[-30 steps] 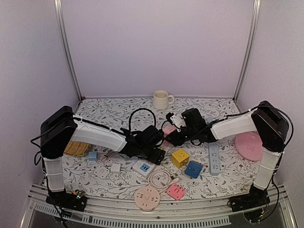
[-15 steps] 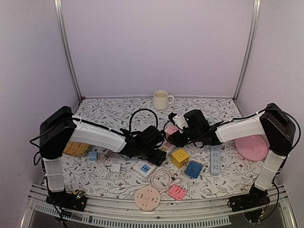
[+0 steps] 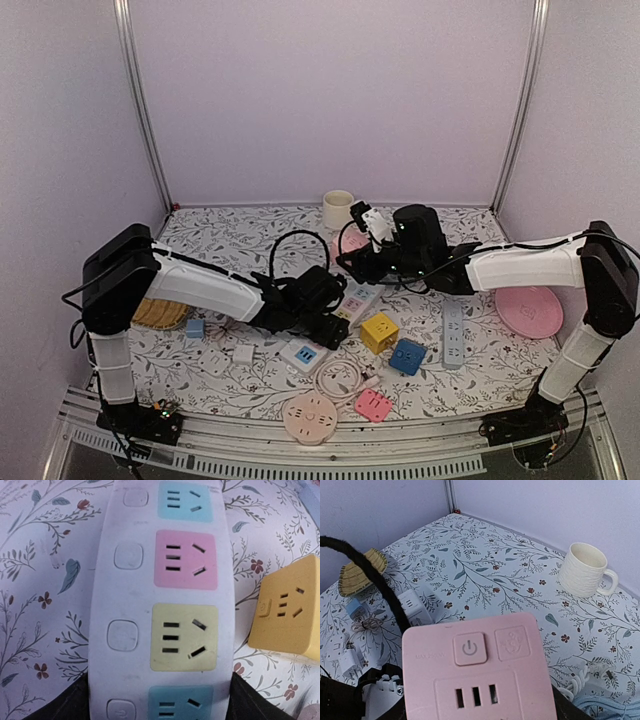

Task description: Pull the plug off the socket

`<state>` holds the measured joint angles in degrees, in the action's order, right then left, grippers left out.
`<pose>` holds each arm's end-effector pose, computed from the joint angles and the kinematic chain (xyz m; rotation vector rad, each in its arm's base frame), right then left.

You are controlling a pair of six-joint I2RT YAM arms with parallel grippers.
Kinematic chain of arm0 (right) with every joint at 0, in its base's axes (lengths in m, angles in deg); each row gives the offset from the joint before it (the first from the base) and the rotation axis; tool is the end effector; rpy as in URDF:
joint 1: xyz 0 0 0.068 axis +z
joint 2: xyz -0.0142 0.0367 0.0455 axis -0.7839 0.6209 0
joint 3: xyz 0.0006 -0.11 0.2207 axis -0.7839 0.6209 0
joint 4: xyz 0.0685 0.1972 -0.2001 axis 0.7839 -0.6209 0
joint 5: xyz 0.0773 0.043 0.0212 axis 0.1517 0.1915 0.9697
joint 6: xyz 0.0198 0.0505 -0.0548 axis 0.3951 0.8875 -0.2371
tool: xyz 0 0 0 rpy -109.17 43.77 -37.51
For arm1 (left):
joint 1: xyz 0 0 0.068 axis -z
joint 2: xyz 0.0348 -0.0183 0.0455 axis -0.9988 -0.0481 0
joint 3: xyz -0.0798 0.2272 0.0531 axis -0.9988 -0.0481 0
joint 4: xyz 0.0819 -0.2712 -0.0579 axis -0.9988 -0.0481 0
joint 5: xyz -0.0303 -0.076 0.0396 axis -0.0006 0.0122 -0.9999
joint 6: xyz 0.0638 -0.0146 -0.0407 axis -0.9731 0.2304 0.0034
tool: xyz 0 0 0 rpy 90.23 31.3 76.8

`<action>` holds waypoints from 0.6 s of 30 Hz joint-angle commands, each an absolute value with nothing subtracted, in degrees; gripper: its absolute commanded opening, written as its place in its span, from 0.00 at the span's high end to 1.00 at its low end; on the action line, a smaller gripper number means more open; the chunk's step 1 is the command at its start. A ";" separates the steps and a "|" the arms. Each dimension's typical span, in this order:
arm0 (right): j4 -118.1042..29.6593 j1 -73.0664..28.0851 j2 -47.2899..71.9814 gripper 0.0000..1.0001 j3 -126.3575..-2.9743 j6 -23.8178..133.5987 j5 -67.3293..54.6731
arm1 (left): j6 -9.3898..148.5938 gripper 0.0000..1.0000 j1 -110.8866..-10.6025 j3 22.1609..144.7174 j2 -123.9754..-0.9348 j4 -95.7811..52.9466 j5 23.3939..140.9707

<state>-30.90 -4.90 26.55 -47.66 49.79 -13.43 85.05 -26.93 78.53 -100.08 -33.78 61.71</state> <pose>0.2912 0.3101 0.1770 -0.7832 1.8742 0.5506 0.2221 -0.3616 0.0621 0.6504 2.4664 -0.3404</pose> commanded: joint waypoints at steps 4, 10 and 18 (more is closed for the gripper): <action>-32.20 -7.75 20.39 0.87 -44.53 57.53 -17.87 | 88.84 0.88 -29.73 74.58 -100.30 -38.26 61.32; -36.29 -10.27 15.98 0.87 -39.52 64.01 -18.85 | 89.69 0.87 -31.05 74.28 -100.34 -39.00 60.01; -36.80 -13.02 13.20 0.86 -29.74 71.84 -18.34 | 88.55 0.87 -32.76 76.50 -100.32 -39.79 60.20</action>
<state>-36.62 -11.85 14.88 -33.13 66.40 -18.00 88.04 -30.65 76.94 -99.01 -33.11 60.56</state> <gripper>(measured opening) 0.649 0.828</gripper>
